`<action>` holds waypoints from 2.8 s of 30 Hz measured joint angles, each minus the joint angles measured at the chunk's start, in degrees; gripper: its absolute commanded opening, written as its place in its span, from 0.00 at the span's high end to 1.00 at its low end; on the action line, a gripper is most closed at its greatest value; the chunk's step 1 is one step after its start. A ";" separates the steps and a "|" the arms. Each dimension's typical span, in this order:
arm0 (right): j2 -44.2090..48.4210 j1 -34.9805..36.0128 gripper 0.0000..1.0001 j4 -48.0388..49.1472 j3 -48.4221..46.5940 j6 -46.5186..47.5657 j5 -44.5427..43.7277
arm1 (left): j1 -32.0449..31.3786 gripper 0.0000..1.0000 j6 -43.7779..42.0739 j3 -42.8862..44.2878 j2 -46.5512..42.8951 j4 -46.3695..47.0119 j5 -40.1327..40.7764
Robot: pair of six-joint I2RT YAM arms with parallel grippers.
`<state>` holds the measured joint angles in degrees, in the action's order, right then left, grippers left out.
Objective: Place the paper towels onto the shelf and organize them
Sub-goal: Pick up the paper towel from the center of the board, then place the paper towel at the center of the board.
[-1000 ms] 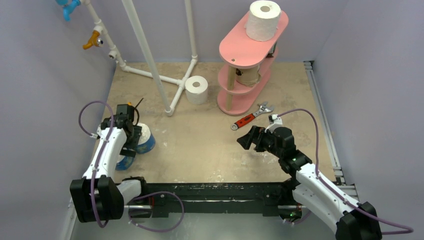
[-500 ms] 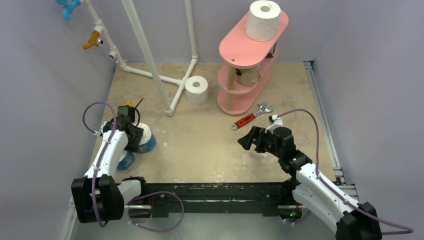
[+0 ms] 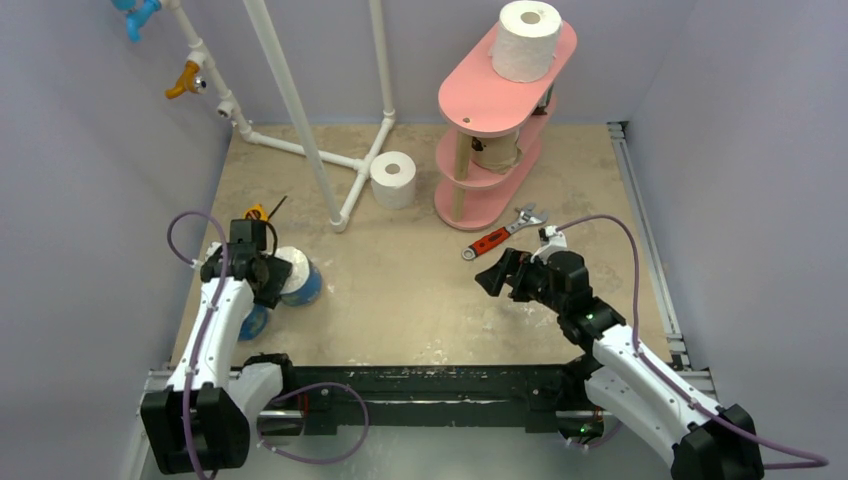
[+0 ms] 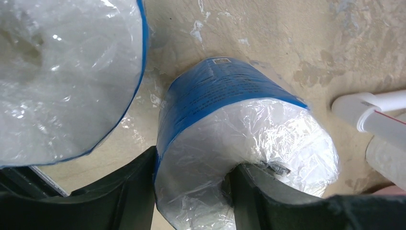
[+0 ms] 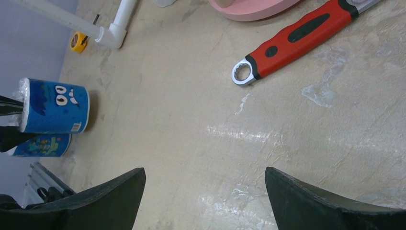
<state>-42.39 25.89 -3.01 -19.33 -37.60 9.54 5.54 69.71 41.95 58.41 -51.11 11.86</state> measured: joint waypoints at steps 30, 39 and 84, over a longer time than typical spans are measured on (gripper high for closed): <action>-0.96 0.00 0.01 -11.32 -9.05 -2.60 -11.02 | -57.57 0.73 -21.77 17.94 13.40 5.38 7.85; 4.44 -0.02 0.01 -16.79 -9.09 -6.93 -16.22 | -60.57 0.71 -32.59 27.10 28.81 12.74 4.20; 2.03 0.00 0.03 -18.40 -11.19 0.63 -6.21 | -67.23 0.10 -30.80 25.11 11.72 14.40 15.37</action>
<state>-40.36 25.89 -21.41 -30.52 -36.97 3.33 -61.69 38.92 67.07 70.13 -36.71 27.22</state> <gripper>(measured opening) 0.987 0.900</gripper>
